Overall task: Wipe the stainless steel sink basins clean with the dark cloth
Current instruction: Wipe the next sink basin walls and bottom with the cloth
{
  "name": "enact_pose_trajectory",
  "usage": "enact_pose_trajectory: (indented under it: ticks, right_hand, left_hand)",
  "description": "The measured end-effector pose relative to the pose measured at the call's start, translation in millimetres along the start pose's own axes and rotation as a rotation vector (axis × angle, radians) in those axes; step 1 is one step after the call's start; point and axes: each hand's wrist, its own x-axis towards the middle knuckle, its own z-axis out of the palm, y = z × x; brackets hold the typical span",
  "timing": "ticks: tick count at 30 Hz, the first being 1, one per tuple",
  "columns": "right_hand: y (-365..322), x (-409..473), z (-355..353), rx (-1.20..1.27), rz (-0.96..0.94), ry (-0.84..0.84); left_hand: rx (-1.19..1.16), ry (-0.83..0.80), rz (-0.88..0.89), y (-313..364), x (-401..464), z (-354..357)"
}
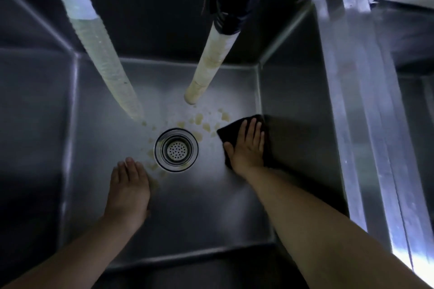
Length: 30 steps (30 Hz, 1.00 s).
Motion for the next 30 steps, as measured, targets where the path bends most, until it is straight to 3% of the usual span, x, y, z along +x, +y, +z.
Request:
enact_pose_trajectory:
  ticks: [6,12,20,26,30]
  right_hand:
    - [-13.5,91.8,-38.9,-0.039,-0.076,0.113]
    - [-23.6,141.7,-67.2,-0.076,-0.125,0.122]
    - [-34.2,45.2,-16.3,-0.097,-0.253,0.098]
    - [-26.5,-74.7,33.5,-0.095,-0.450,-0.071]
    - [-23.5,-66.2,36.2,-0.115,-0.377,0.013]
  left_hand:
    - [-0.028,-0.063,-0.023,0.8,11.0,9.0]
    - [-0.049,-0.092,-0.017,-0.8,14.7,11.1]
    - [-0.123,-0.123,-0.012,-3.8,6.6,2.8]
    - [-0.125,-0.083,-0.010,-5.3,0.1,-3.9]
    - [-0.137,-0.081,-0.003,-5.8,1.8,-1.1]
